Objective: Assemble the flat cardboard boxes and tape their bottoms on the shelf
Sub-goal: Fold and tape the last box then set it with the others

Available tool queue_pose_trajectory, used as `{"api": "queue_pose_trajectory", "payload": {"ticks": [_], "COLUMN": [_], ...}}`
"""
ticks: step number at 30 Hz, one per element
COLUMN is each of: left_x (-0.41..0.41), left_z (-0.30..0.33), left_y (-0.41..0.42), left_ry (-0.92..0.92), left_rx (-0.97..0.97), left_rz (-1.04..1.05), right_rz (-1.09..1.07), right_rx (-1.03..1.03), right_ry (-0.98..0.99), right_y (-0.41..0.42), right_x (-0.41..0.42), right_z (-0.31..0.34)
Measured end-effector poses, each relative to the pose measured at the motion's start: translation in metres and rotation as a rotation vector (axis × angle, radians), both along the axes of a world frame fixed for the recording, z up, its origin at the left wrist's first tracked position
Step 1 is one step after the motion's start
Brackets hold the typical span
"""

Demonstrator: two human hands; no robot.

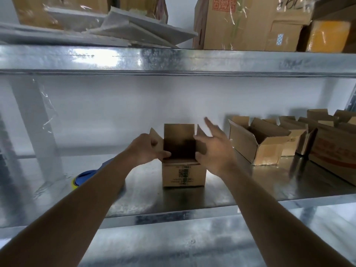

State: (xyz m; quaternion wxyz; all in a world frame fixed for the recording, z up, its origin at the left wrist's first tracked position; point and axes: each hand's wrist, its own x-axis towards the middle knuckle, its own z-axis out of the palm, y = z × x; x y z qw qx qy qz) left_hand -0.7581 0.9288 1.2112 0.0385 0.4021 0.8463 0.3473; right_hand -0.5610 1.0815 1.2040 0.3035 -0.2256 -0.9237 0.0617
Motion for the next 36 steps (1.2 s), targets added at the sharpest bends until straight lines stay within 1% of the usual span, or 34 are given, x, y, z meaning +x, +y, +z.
{"api": "queue_pose_trajectory", "payload": {"ticks": [1,2,3,4,6,7,9,11,13,15,18,21,25,28,32,36], "left_x": [0.002,0.003,0.007,0.011,0.009,0.008,0.000,-0.004,-0.005,-0.002,0.002,0.007,0.024,0.039,0.064,0.094], "left_z": [0.001,-0.001,-0.001,-0.001,-0.003,-0.005,-0.014,-0.022,-0.028,-0.031,-0.036,-0.044,-0.053,-0.054,-0.053,-0.048], "left_y": [0.000,0.002,0.004,0.005,0.006,0.006,0.006,0.004,0.003,0.003,0.002,0.002,-0.003,-0.009,-0.014,-0.020], "left_ry": [0.135,0.276,0.384,0.422,0.447,0.442,0.374,0.322,0.314,0.292,0.267,0.256,0.253,0.236,0.229,0.255], "left_rx": [-0.160,-0.300,-0.388,-0.433,-0.467,-0.491,-0.524,-0.515,-0.500,-0.465,-0.429,-0.378,-0.277,-0.233,-0.187,-0.153], "left_rz": [-0.003,-0.012,-0.031,-0.050,-0.079,-0.091,-0.128,-0.202,-0.242,-0.277,-0.269,-0.239,-0.200,-0.167,-0.165,-0.177], "right_rz": [0.016,0.050,0.071,0.070,0.029,0.005,-0.028,-0.033,-0.017,0.001,0.010,0.019,-0.014,-0.036,0.019,0.005], "right_rx": [0.177,0.226,0.182,0.097,-0.053,-0.091,-0.116,-0.162,-0.239,-0.265,-0.278,-0.297,-0.151,-0.060,-0.056,-0.077], "right_ry": [-0.165,-0.293,-0.379,-0.428,-0.447,-0.445,-0.466,-0.459,-0.409,-0.370,-0.351,-0.271,-0.173,-0.154,-0.126,-0.111], "right_y": [0.003,0.006,0.007,0.008,0.012,0.014,0.020,0.024,0.027,0.030,0.034,0.034,0.030,0.027,0.026,0.016], "right_x": [-0.002,-0.004,-0.006,-0.007,-0.007,-0.006,-0.004,-0.005,-0.007,-0.010,-0.011,-0.011,-0.007,0.004,0.026,0.059], "right_z": [0.005,0.009,0.010,0.008,-0.002,-0.010,-0.027,-0.039,-0.046,-0.050,-0.055,-0.066,-0.079,-0.080,-0.073,-0.067]}}
